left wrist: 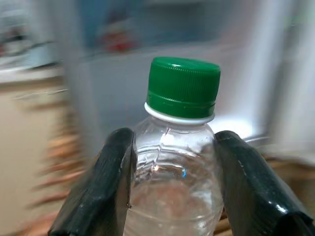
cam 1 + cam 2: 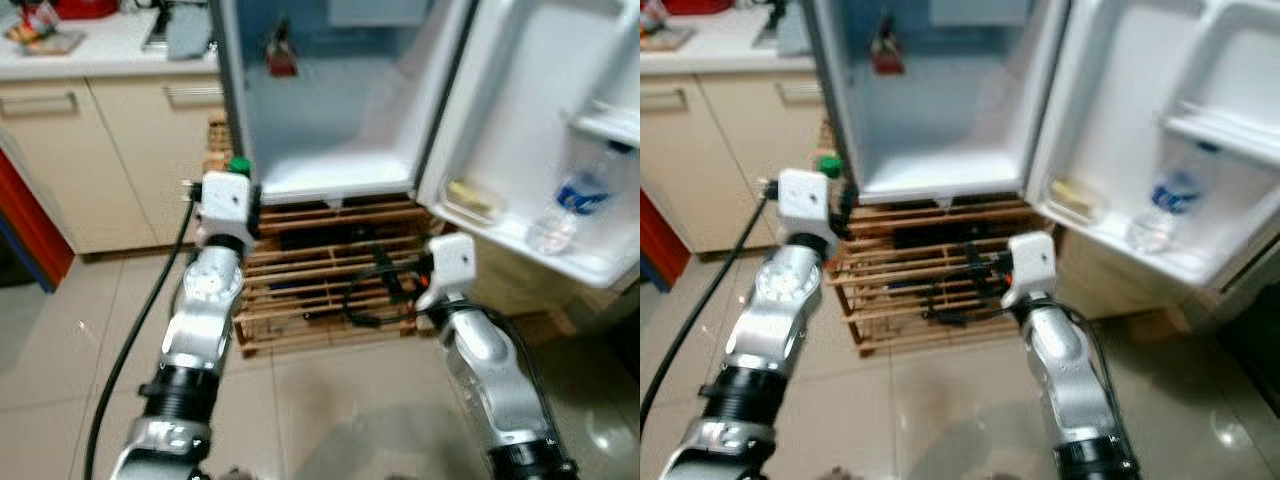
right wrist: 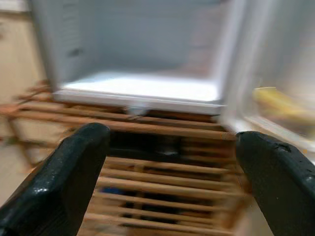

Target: Restocking fridge

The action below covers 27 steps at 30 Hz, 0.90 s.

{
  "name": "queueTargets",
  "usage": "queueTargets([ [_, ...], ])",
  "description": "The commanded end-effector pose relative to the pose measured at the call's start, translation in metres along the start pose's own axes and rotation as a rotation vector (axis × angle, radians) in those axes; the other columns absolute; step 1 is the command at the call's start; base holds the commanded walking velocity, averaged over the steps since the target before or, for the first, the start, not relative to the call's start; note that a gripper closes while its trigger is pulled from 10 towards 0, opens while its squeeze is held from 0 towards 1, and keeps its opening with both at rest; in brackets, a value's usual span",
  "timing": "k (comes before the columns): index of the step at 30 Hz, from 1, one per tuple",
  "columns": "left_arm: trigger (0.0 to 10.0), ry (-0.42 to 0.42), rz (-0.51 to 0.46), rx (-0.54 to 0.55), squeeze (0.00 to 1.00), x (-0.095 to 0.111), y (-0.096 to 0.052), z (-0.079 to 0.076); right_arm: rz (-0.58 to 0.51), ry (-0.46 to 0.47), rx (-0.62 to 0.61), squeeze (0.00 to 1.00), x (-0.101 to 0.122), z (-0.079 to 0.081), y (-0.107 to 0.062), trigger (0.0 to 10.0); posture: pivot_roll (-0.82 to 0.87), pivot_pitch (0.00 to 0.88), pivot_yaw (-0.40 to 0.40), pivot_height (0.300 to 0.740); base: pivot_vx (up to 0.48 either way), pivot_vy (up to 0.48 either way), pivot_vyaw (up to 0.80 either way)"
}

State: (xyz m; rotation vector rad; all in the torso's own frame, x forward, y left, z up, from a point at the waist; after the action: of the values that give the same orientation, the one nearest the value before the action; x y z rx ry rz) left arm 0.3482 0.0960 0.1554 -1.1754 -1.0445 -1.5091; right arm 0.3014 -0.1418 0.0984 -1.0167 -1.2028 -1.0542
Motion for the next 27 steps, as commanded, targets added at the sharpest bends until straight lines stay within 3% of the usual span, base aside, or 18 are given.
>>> queueTargets([
  [1,10.0,0.002,-0.080,0.007,0.00,0.016,0.001,0.009,-0.044,-0.003,-0.018,0.12,0.008,0.003,0.002,10.0,-0.10,0.000,0.012,0.740,0.480,0.000,0.00],
  [13,10.0,-0.048,-0.094,0.007,0.00,0.018,0.005,0.013,-0.046,-0.004,-0.016,0.12,0.007,0.004,0.002,10.0,-0.11,0.000,0.016,0.740,0.480,0.000,0.00],
  [20,10.0,-0.076,-0.096,0.067,0.00,0.019,0.004,0.027,-0.048,0.003,-0.010,0.13,0.007,0.003,0.001,10.0,-0.10,0.000,0.015,0.740,0.480,0.000,0.00],
  [27,10.0,-0.073,-0.100,0.055,0.00,0.019,0.004,0.024,-0.031,-0.003,0.020,0.14,0.004,0.009,0.001,10.0,-0.10,0.000,0.014,0.740,0.480,0.000,0.72],
])
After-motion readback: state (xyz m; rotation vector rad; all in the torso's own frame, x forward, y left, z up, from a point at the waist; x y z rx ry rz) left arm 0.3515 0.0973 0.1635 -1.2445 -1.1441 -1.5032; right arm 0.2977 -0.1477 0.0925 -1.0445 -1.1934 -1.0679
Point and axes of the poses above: a point about 5 cm out from each wrist's last joint towards the gripper, its own y axis pointing out of the wrist towards the gripper, its own x axis along the axis of the wrist's last joint, z = x × y, the point moved 2 cm from there along y, pointing out of the wrist towards the gripper, and after that the axes turned 6 degrees about y, right-handed, at the moved point
